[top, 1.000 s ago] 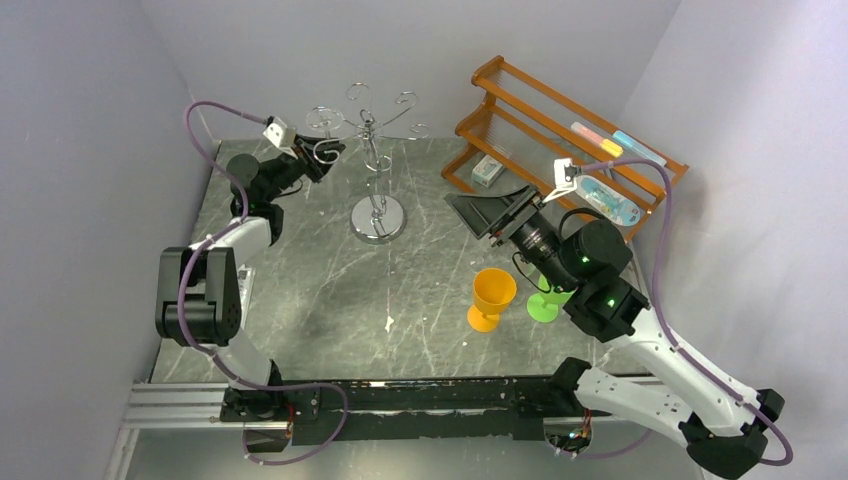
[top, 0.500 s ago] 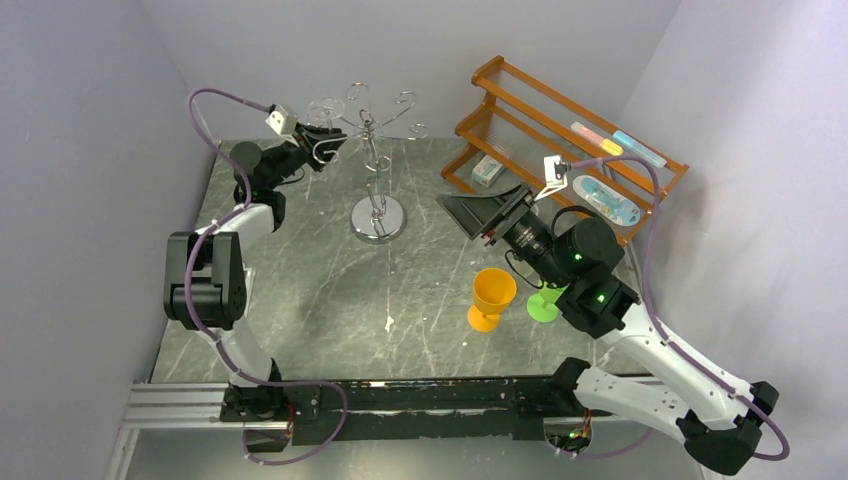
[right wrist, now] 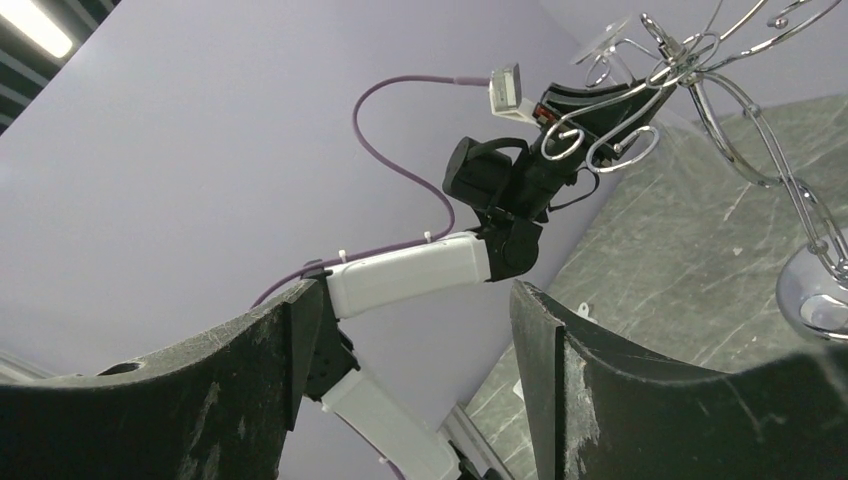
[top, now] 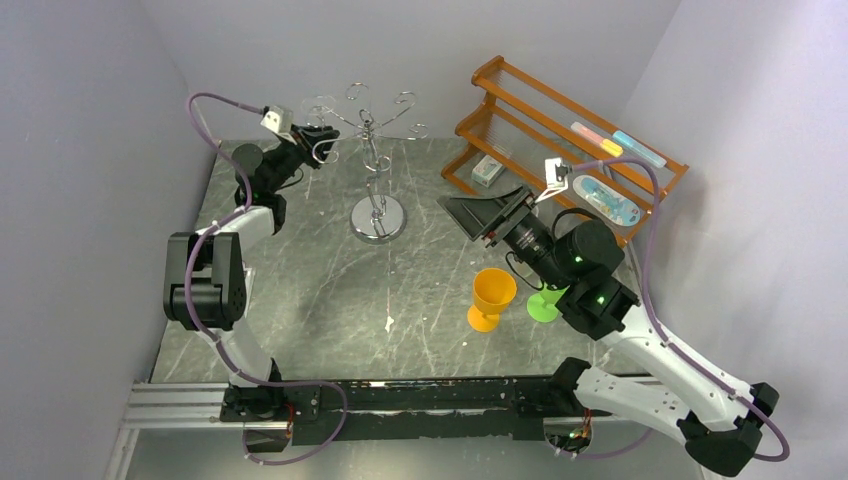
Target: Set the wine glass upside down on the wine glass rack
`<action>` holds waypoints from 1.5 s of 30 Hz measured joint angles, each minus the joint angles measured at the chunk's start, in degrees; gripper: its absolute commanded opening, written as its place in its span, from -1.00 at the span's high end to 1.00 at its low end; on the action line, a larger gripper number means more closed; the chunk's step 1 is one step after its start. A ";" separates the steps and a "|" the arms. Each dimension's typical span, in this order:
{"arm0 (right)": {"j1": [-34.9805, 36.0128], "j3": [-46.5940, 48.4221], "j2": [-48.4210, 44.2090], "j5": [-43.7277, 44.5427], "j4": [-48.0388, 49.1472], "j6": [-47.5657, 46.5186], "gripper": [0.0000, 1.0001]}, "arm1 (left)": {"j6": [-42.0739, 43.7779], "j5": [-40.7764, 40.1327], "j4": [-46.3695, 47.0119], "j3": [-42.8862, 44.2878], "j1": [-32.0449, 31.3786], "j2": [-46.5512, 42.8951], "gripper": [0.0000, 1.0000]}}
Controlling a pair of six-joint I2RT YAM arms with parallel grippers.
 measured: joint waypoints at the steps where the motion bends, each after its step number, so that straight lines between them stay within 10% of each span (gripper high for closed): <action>1: 0.00 0.00 -0.15 0.11 0.00 0.00 -0.45 | -0.02 -0.50 0.02 -0.17 0.00 0.00 0.90; 18: 0.00 -0.83 -1.07 0.74 -0.37 0.00 -0.45 | -0.17 -4.42 6.47 -8.02 -0.02 -2.84 0.82; 27: 0.00 -0.94 -1.07 0.83 -0.98 0.09 -0.45 | 0.72 -1.77 7.06 -8.52 -0.02 -3.17 0.01; 45: 0.00 0.00 -1.05 3.28 -6.16 -0.85 -0.48 | -0.46 -13.53 7.52 -29.16 -0.17 -18.56 -0.36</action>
